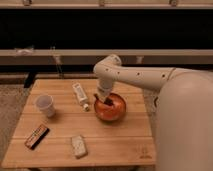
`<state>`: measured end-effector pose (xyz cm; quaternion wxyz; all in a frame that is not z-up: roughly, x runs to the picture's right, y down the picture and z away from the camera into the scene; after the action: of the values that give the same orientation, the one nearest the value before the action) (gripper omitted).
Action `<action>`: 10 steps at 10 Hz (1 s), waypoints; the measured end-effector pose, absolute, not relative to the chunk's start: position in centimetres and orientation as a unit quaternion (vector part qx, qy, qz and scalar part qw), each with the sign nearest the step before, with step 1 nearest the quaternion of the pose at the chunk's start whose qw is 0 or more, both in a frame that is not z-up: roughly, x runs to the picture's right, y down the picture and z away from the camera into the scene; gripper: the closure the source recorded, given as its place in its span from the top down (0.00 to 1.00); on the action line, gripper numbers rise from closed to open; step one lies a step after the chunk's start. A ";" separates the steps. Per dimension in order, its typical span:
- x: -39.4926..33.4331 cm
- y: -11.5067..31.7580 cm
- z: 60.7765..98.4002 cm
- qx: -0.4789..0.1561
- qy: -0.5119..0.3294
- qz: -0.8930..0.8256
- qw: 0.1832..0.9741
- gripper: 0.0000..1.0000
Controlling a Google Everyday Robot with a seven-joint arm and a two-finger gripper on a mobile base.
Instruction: Place the pepper in the ceramic bowl
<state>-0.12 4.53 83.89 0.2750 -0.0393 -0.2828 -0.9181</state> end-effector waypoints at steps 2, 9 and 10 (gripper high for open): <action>0.0 4.8 85.2 -0.040 -0.293 -0.914 0.277 0.75; 1.3 4.8 85.0 -0.027 -0.296 -0.915 0.273 0.80; 1.0 4.7 84.4 -0.023 -0.290 -0.918 0.271 0.80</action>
<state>1.01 4.68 84.35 0.2705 -0.0227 -0.2896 -0.9178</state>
